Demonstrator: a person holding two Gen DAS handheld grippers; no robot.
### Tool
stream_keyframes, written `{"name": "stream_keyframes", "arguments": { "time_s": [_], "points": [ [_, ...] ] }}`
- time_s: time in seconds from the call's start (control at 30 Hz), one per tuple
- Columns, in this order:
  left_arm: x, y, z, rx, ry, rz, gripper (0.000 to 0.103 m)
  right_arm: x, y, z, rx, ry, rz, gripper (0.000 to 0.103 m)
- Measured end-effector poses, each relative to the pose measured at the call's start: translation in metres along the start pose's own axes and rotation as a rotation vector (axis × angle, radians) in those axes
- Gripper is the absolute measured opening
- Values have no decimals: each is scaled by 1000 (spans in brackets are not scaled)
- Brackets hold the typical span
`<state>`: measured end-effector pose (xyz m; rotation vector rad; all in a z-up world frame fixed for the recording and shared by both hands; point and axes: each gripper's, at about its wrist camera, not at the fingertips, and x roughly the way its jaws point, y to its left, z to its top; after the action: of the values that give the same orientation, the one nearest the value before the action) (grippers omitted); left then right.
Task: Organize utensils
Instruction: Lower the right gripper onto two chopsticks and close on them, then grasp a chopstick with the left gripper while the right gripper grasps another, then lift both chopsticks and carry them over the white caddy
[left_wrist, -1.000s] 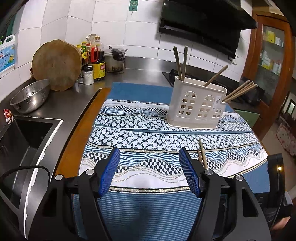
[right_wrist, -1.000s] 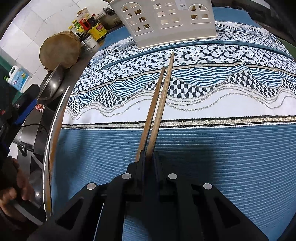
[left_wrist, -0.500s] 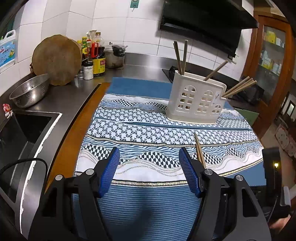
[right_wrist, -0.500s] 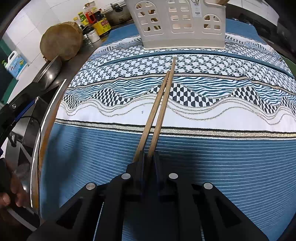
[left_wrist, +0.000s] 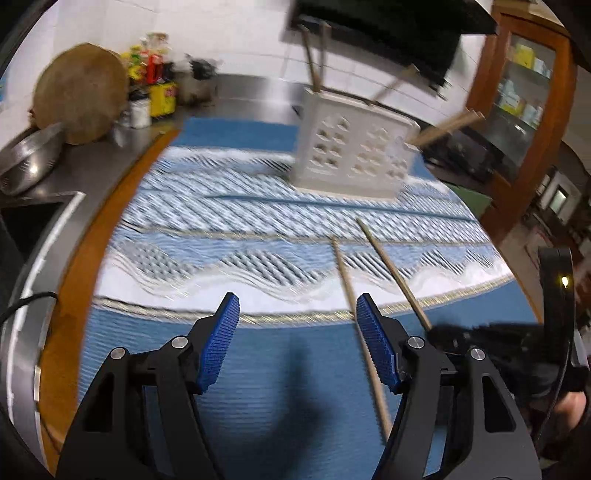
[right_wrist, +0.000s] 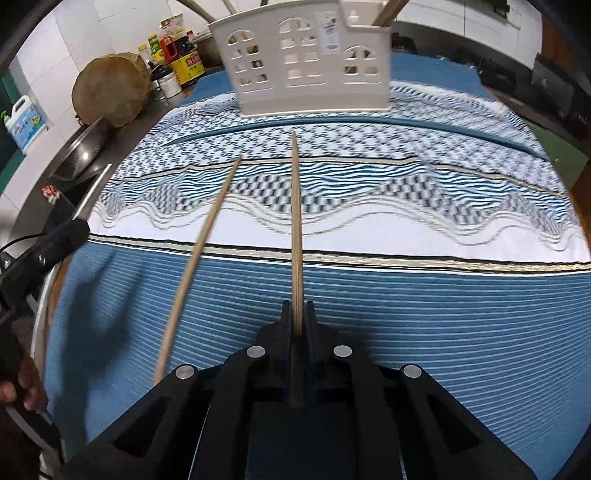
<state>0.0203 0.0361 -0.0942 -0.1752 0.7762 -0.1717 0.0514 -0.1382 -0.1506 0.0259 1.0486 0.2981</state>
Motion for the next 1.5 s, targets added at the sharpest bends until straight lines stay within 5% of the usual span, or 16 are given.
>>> {"name": "stream_keyframes", "arguments": {
  "time_s": [0.13, 0.27, 0.6, 0.93, 1.17, 1.5],
  "points": [
    [11, -19, -13, 0, 49, -55, 62, -4, -7, -5, -12, -8, 5, 7],
    [24, -37, -27, 16, 106, -79, 48, -9, -7, -15, -30, -11, 10, 7],
    [47, -57, -45, 30, 174, -57, 21, -12, -7, -25, -53, -30, 26, 8],
    [46, -63, -45, 80, 162, 39, 8, -12, -6, -27, -83, -45, 32, 7],
    [41, -54, -35, 56, 171, 22, 5, -27, -8, -25, -102, -83, 36, 7],
    [7, -52, 5, 56, 30, -21, 5, -82, -5, 1, -163, -250, 39, 7]
  ]
}}
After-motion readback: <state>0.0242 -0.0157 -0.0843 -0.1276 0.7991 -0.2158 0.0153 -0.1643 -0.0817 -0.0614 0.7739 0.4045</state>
